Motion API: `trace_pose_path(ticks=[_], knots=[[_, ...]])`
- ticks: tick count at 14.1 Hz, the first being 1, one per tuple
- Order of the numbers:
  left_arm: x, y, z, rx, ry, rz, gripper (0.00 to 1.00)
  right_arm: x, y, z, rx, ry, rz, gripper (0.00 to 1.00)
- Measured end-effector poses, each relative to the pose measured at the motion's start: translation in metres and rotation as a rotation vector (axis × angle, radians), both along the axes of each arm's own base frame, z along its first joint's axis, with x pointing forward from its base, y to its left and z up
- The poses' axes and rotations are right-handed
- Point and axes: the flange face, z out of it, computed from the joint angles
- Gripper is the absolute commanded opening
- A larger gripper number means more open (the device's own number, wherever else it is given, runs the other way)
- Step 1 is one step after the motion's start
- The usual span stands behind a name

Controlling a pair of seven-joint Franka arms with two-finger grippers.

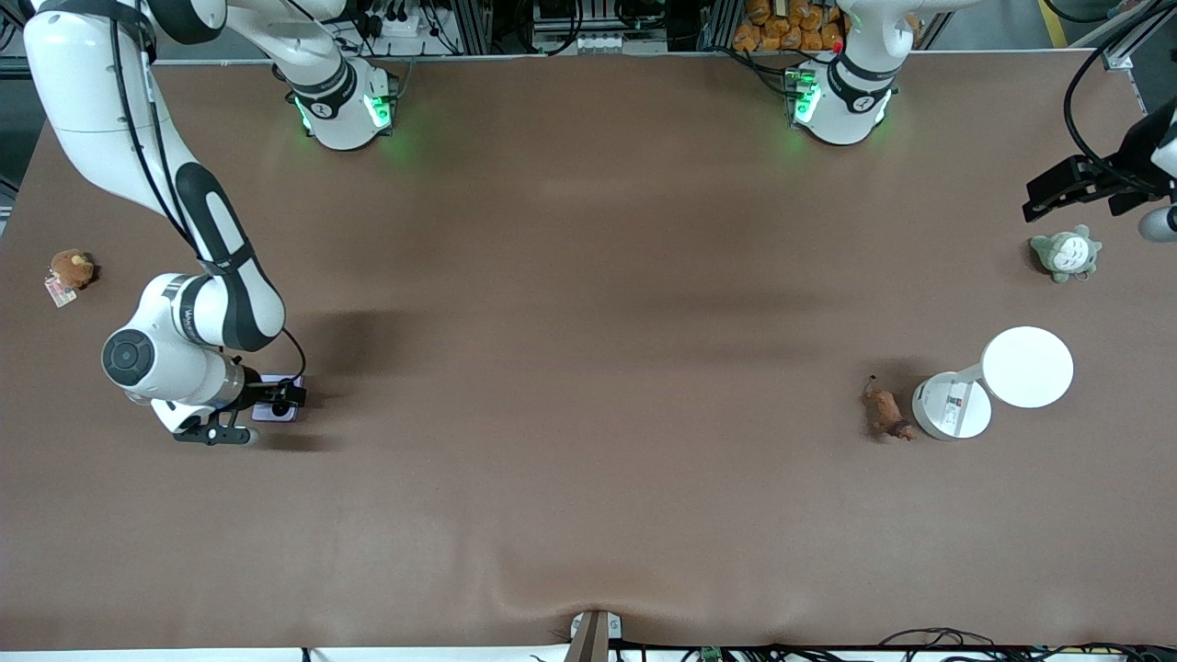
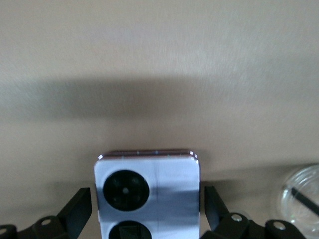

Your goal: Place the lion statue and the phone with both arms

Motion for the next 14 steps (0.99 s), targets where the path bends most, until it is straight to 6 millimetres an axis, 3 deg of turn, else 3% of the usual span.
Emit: trace_pose_path(ticks=[3,6,10,14], knots=[[-0.005,-0.006,0.001,-0.001,0.0,-0.013,1.0,0.015,0.0,0.026,0.004,-0.006,0.003,1.0],[-0.006,-0.011,-0.001,-0.003,0.004,-0.024,1.0,0.035,0.002,0.078,0.016,0.017,0.009,1.0],[-0.006,-0.01,-0.003,-0.003,0.01,-0.022,1.0,0.056,0.004,0.164,0.025,0.012,0.02,1.0],[-0.006,-0.011,-0.007,-0.002,0.019,-0.024,1.0,0.049,0.013,0.272,-0.016,-0.002,0.062,1.0]])
